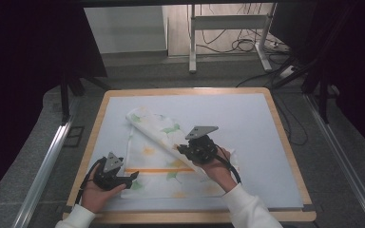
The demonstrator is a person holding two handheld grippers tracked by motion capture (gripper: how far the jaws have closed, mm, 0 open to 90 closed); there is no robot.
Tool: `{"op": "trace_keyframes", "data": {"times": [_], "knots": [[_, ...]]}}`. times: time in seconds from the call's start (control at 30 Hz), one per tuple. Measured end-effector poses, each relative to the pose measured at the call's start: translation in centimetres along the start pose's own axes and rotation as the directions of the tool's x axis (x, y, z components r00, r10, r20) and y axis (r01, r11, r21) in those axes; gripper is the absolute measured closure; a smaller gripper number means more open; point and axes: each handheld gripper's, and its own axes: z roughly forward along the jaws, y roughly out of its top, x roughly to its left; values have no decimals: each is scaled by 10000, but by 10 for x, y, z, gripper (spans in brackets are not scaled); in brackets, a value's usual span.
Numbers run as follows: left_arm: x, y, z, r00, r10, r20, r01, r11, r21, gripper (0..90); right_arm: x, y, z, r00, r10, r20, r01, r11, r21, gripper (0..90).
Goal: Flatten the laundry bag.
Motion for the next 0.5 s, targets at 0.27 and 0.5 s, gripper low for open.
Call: {"op": "trace_keyframes", "data": {"times": [0.27,0.5], "knots": [[0,0,0,10000,34,-22,-34,10000,38,206,-13,-2,-10,9992,155,374,-149,9998,-162,882],[0,0,0,10000,65,3,-66,9999,99,206,-31,-6,-17,9963,474,712,-460,9987,-207,882]]}}
